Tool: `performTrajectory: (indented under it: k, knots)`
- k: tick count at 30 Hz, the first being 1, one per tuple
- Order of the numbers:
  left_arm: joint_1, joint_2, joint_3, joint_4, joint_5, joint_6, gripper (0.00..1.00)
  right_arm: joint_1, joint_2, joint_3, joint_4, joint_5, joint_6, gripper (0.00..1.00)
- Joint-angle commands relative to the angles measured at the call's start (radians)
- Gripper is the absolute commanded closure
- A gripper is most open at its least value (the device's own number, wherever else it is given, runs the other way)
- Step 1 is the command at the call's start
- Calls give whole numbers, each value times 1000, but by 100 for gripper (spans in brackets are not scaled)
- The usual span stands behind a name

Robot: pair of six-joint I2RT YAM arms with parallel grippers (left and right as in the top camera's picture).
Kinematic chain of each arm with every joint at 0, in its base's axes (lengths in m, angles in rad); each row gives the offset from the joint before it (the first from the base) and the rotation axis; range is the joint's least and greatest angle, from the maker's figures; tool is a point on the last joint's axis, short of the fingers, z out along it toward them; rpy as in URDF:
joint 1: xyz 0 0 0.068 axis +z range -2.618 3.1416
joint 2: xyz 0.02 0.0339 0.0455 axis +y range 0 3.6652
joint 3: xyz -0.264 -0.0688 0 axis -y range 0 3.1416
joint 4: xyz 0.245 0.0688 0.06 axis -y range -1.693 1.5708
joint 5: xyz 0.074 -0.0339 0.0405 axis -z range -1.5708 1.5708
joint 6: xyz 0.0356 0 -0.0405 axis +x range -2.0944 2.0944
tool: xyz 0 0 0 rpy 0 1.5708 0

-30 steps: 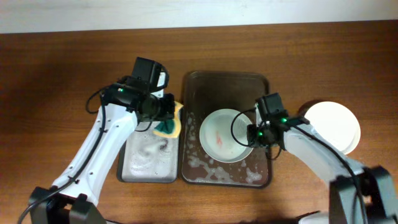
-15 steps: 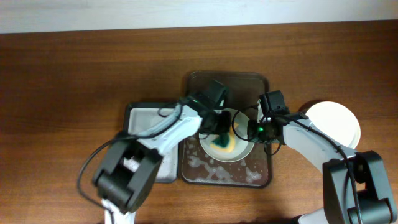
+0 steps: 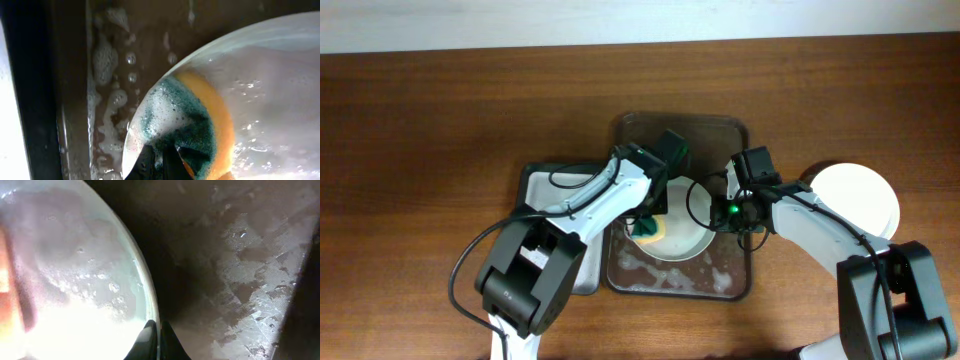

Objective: Clean dirty plates on tray and stack at the side
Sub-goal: 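Scrub the last plate with the sponge in the left gripper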

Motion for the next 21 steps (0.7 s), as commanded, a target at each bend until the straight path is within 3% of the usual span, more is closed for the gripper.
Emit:
performTrajectory:
  k: [1,4,8,12,19,21]
  knots:
    - [51,18,-33,78,100,-3,100,-22,11,-6,-23,119,8,96]
    - [-7,19,-37,288,465,43,100,-22,11,-6,-23,118,7,96]
    - [-83,29,-37,387,472,42,100,-22,11,-6,-23,118,3,96]
    - [-123,85,-37,377,530,42,100,-22,11,-6,-27,118,4,96]
    - [34,80,-35,42,-30,43,100,-22,11,-6,-37,119,4,96]
    - [86,59,-34,-2,-116,42,100,-22,11,-6,-38,119,4,96]
